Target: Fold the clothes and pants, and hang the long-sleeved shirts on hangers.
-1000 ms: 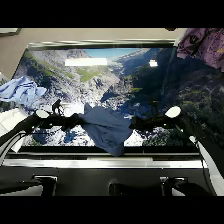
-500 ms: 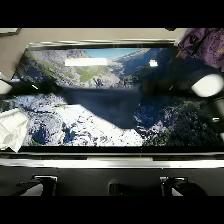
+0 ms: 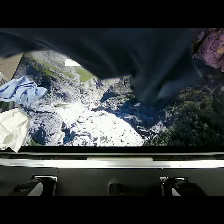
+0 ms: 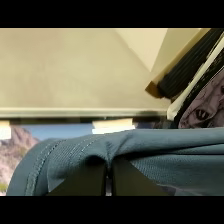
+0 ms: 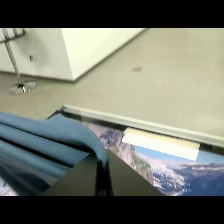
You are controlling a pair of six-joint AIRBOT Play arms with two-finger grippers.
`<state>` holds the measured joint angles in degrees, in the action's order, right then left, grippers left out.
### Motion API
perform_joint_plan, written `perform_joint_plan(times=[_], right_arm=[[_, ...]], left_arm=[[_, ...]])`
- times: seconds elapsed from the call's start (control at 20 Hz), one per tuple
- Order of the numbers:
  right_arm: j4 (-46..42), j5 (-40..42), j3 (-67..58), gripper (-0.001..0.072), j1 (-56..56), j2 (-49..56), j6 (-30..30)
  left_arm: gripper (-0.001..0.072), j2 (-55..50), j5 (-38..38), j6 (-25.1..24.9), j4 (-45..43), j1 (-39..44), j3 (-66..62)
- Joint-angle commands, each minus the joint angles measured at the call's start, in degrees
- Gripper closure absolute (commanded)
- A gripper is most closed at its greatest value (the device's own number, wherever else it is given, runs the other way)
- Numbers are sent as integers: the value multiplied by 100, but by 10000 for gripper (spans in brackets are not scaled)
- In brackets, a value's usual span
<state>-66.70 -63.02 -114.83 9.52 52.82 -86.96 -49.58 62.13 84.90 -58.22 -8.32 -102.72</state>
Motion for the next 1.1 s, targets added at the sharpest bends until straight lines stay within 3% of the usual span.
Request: perform_joint_plan(times=[0.0, 0.2, 0.45, 0.6, 0.75, 0.95, 1.05], right_arm=[[-133, -142, -269, 684, -2, -181, -225], [-463, -289, -264, 683, -2, 535, -227], [-313, -876, -254, 683, 4, 2636, -396], [133, -656, -68, 683, 4, 4039, -393], [811, -146, -68, 683, 4, 5298, -391], [1707, -9, -68, 679, 4, 6199, -396], [1810, -31, -68, 621, 4, 6284, -393]], left_arm=[[694, 466, 330, 334, -48, -28, -155], [694, 249, 715, 505, -48, -28, 247], [694, -446, 577, 505, -52, -28, 2085], [694, -1143, -240, 490, -52, -28, 3432], [694, -2046, -1314, 120, -50, -28, 4205], [693, -3093, -1720, 37, -31, -28, 4229], [694, -3322, -1746, 37, -31, -28, 4229]])
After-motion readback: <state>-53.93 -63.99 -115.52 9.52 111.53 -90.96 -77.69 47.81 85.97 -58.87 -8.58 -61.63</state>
